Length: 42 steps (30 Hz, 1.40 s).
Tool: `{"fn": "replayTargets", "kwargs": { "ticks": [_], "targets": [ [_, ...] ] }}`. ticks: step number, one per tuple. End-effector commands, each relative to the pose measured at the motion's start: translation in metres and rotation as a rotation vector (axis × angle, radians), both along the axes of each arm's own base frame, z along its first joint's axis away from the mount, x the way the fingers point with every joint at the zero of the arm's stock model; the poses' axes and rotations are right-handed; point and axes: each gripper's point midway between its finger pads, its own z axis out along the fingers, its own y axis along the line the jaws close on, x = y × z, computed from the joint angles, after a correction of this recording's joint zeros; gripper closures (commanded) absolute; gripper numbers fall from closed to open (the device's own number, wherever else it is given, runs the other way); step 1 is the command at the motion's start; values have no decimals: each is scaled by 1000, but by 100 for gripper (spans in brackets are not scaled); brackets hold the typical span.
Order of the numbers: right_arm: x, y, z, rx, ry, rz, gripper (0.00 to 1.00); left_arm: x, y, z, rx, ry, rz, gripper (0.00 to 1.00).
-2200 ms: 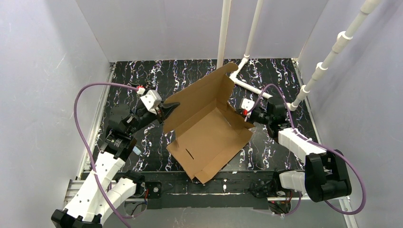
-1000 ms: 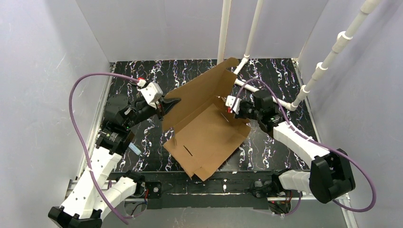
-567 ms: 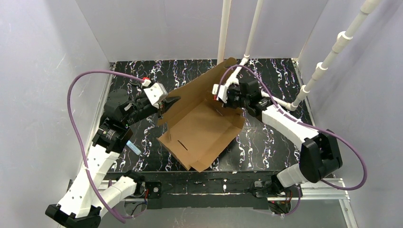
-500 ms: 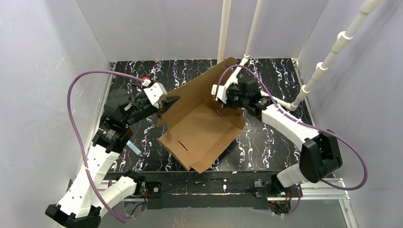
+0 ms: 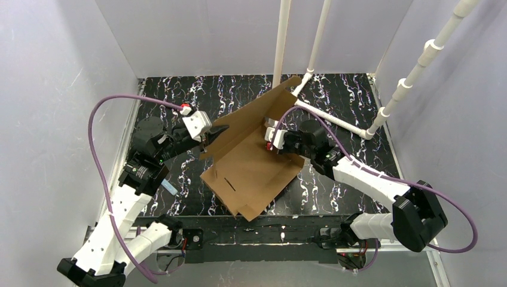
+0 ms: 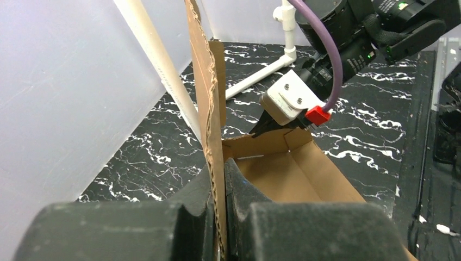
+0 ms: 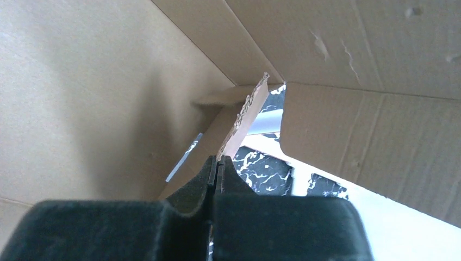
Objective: Fold the paper box
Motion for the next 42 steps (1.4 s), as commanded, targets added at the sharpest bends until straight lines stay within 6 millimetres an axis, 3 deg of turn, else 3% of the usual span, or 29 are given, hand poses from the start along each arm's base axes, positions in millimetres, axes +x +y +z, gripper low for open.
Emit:
{"fn": "replayTargets", "kwargs": {
  "ticks": [1,7,14,21,25,32,39,42],
  "targets": [
    [1,5,6,122,-39,-28,99,-24,-5,31,-40,-205,-100,100],
    [-1,-13,-1,235,-60,-139,95,-33,-8,20,-43,-202,-134,100],
    [-20,-31,1,375,-145,-144,92,-52,-14,33,-72,-276,-199,100],
    [-40,-60,-12,430,-173,-159,87,-72,-22,7,-55,-288,-249,100],
    [-52,-68,-22,451,-142,-146,80,-80,-29,-8,-51,-260,-281,100],
    [-66,-68,-23,434,-112,-98,63,-90,-34,-11,-58,-246,-307,100],
    [-65,-71,-14,414,-75,-120,43,-97,-34,-12,-70,-237,-317,100],
    [-64,-72,-8,405,-47,-131,41,-98,-33,-13,-71,-236,-313,100]
  ]
}}
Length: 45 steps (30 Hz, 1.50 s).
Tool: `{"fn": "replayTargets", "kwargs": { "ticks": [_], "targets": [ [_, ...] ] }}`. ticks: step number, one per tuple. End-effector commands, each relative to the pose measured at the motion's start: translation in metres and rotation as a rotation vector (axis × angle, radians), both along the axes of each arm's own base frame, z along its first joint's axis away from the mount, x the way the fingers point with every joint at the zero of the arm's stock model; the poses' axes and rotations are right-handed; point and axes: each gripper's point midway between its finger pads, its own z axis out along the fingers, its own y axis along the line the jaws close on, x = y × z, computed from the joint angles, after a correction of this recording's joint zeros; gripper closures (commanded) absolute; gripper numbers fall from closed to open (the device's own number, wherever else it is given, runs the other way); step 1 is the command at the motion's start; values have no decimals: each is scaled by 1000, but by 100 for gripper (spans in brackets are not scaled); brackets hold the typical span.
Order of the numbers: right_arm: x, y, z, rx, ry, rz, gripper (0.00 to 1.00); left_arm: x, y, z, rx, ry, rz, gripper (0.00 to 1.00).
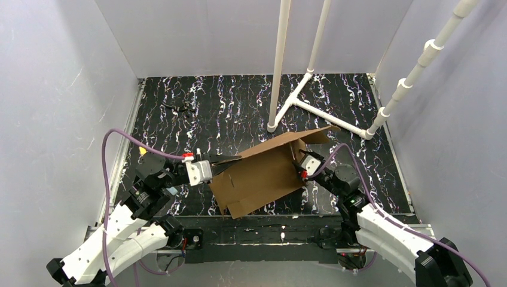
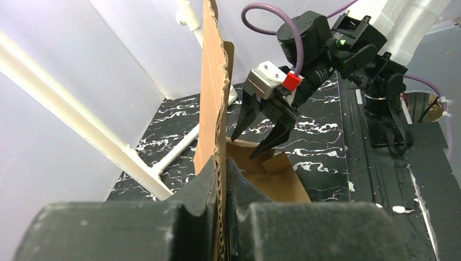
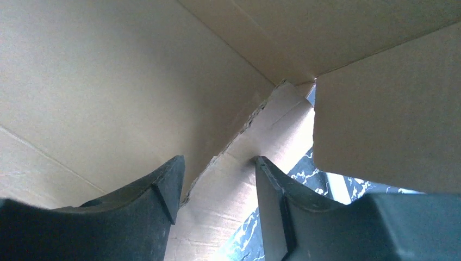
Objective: Fold the paper box
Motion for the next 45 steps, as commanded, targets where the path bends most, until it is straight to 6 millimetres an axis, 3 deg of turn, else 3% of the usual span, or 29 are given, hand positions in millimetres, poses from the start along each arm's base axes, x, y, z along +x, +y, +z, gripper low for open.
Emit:
{"fn": "replayTargets", "kwargs": {
  "ticks": [1,5,10,16,20,26,33,38,45],
  "targets": [
    [3,3,27,19,25,6,40,-7,2,10,-40,-33,-9,100],
    [1,0,30,2,76,13,38,-6,5,8,-43,-41,12,100],
    [-1,-8,32,-23,113,2,26,-9,8,12,-48,-63,12,100],
    [-17,-13,37,-44,152,75,16,-11,10,6,-41,-63,18,100],
    [-8,-24,36,-27,197,-3,15,-6,12,4,-30,-82,44,100],
    [16,-36,23,-16,279,-136,35,1,10,9,-20,-109,67,100],
    [29,-31,33,44,266,-154,59,3,11,17,-25,-133,79,100],
    [43,-33,50,112,219,-203,99,11,12,23,-19,-162,116,100],
    [45,-21,82,267,71,-136,99,35,13,48,-8,-242,216,100]
  ]
}}
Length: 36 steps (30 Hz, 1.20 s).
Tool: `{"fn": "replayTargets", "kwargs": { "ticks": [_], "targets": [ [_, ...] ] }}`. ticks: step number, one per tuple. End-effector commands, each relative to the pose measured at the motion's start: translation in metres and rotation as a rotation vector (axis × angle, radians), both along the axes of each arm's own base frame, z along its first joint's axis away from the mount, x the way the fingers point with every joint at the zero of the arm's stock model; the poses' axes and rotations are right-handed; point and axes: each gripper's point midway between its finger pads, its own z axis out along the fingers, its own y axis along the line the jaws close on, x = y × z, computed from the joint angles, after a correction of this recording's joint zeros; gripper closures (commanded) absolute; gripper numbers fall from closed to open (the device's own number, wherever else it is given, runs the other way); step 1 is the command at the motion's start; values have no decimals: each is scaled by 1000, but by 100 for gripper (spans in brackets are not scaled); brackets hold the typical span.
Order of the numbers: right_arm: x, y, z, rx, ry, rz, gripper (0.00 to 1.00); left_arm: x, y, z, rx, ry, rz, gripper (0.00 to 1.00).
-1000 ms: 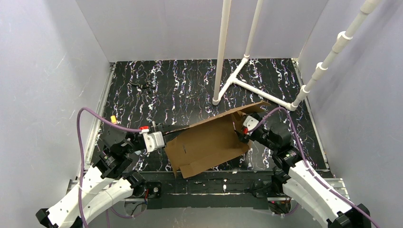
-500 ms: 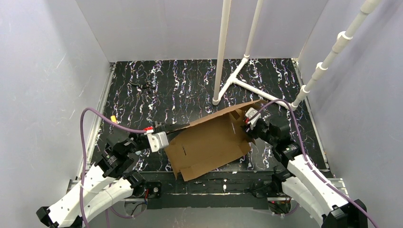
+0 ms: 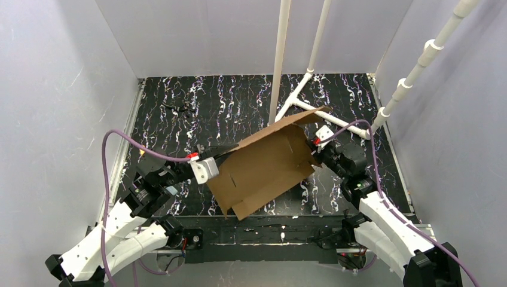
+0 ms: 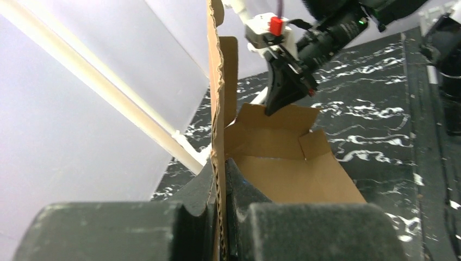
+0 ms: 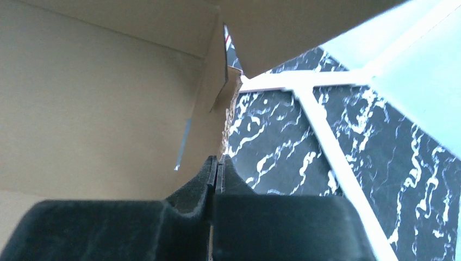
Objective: Fold the paper box
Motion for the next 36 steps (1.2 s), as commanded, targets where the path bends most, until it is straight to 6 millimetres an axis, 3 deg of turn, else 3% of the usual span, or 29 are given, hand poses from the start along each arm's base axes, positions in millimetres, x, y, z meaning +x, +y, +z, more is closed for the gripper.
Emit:
{"fn": "replayTargets", "kwargs": {
  "ticks": [1,7,13,19,30,36],
  "targets": [
    [6,13,53,151,-217,35,99,12,7,50,-55,-140,78,100],
    [1,12,58,170,-366,59,99,14,3,66,-53,-186,65,100],
    [9,24,53,115,-419,115,99,18,-14,58,13,-175,10,100],
    [19,28,49,76,-434,121,99,14,-11,37,46,-159,0,100],
    [-18,12,11,34,-414,135,99,-14,-14,19,23,-60,-105,100],
    [-34,9,-3,-31,-415,171,89,-23,-22,10,40,-36,-140,100]
  ]
}}
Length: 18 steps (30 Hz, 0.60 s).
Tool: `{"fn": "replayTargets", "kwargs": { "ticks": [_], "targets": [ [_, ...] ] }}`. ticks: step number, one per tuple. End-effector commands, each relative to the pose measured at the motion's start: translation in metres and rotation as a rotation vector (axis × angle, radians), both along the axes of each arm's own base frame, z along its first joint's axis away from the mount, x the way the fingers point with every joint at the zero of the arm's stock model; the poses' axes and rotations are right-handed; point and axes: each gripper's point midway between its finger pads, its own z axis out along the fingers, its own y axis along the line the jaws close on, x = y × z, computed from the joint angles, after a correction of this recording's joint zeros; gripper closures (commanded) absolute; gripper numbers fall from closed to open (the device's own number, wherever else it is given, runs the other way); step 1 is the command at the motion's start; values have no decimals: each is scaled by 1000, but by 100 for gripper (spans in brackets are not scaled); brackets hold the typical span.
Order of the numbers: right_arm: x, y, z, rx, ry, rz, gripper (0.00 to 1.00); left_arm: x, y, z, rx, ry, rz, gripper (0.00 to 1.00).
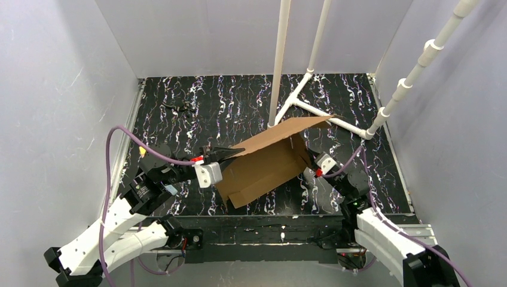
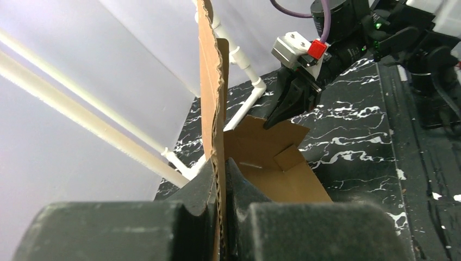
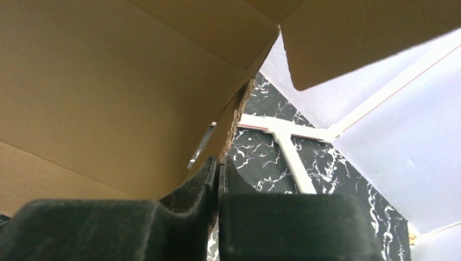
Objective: Fold the paper box
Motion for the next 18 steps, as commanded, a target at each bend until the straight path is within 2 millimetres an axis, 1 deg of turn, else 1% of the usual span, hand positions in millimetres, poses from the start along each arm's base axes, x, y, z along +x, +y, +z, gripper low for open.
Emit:
{"fn": "replayTargets", "kwargs": {
  "ticks": [1,3,5,6,7,10,14,18],
  "targets": [
    [-14,3,-3,-75,-55,53,86,-12,-8,-7,7,20,-55,100],
    [-17,1,-6,-92,-57,54,80,-15,-11,-10,16,22,-63,100],
    [-17,-1,-4,-94,-59,43,74,-19,-15,-10,20,17,-73,100],
    [-15,-2,-2,-91,-54,32,71,-20,-16,-10,21,11,-75,100],
    [-13,-3,0,-87,-42,21,67,-21,-16,-17,42,25,-76,100],
    [-5,-6,4,-71,2,-17,60,-26,-19,-20,55,27,-83,100],
    [-6,-5,11,-69,-3,-8,59,-30,-20,-27,75,31,-82,100],
    [-12,-4,10,-86,-6,10,60,-31,-18,-33,86,40,-72,100]
  ]
}}
